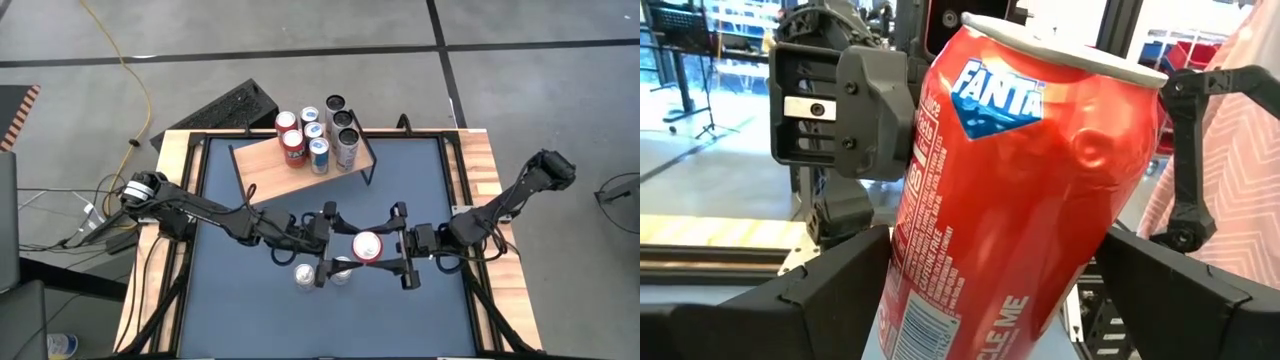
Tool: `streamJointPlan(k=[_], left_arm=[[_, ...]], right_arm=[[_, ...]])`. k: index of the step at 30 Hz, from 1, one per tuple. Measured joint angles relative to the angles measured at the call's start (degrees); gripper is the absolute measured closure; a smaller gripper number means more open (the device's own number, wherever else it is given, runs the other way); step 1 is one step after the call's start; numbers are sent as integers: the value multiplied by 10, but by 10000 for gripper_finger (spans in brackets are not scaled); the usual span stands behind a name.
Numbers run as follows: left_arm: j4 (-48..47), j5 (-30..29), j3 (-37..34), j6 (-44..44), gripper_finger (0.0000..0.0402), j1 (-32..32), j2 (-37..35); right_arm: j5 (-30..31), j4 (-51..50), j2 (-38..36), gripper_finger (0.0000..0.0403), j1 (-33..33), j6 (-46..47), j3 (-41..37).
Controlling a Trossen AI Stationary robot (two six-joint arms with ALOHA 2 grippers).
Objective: Place canned beverage on shelf
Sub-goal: Put the red soda can on the shelf aligned with the other red soda cans
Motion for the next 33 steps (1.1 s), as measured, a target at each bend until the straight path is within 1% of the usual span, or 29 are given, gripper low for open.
streamJointPlan(k=[3, 7, 9, 12, 15, 19, 22, 25, 33], left_arm=[[1, -5, 0, 9, 69, -4, 0], [10, -7, 0, 24, 69, -7, 3], [38, -6, 0, 26, 69, -7, 13], [53, -9, 4, 20, 69, -7, 26], [48, -14, 5, 25, 69, -7, 28], [52, -27, 5, -9, 69, -8, 28], [62, -33, 5, -17, 69, -8, 28], [53, -49, 5, -25, 69, -8, 28], [54, -49, 5, -29, 69, -8, 28]], right_arm=[[-6, 0, 0, 132, -5, -1, 0], [-39, 4, 2, 132, -19, 9, 0], [-47, 4, 1, 132, -24, 19, 0], [-48, 0, 2, 132, -24, 21, 0], [-45, 1, 1, 132, -19, 16, 0], [-40, 0, 2, 132, -17, 21, 0], [-39, 3, 1, 132, -18, 23, 0], [-39, 1, 1, 132, -18, 23, 0], [-40, 0, 1, 132, -20, 21, 0]])
